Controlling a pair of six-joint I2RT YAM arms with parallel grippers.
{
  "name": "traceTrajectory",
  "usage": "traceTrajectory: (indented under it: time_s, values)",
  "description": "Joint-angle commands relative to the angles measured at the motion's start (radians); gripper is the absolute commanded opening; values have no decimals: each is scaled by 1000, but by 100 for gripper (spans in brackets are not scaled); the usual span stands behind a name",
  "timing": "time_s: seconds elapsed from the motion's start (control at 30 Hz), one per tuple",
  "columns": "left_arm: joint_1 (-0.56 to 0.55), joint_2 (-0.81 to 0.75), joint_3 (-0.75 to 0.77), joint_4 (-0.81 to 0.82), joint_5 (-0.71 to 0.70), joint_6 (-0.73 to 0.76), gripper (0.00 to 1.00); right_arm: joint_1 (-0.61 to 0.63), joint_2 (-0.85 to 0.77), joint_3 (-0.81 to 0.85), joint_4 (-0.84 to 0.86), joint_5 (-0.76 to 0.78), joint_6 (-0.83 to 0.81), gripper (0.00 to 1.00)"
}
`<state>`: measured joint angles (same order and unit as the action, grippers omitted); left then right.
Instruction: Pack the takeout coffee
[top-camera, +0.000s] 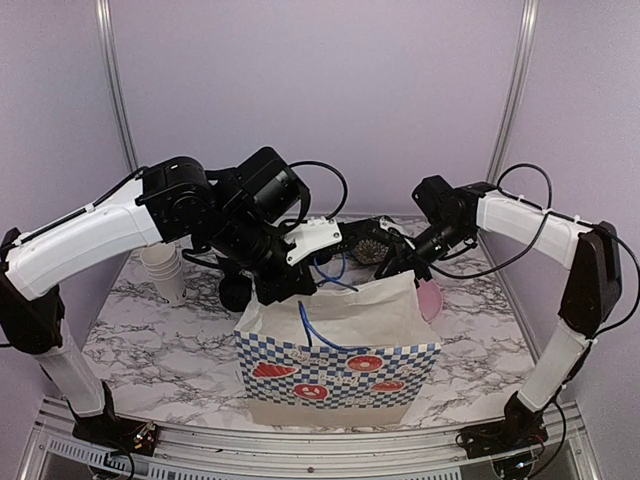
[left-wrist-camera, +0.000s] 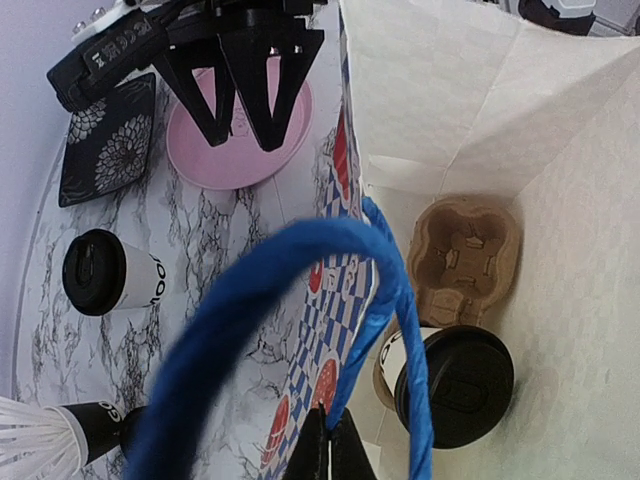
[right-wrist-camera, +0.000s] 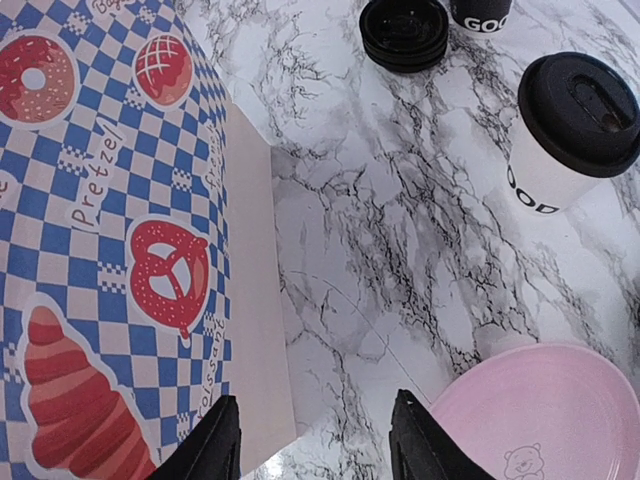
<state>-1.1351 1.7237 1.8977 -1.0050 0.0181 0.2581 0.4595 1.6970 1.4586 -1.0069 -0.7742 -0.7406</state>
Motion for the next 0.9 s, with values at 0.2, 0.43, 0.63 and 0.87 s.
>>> traceTrajectory:
  time_s: [0.2,0.43,0.63,0.87]
  values:
    - [26,-274,-188,-121,-171,-76,0,-12,71,182,-35,17,-22,49]
    - [75,-370,-237,-184,-242,-123,0,-4,155,288,-23,70,6,48]
    - [131,-422,-288,-221,-283,-139,0,52,184,346,74,165,75,55]
    - [178,-453,-334,-223,-337,-152,0,123,265,449,117,255,129,66]
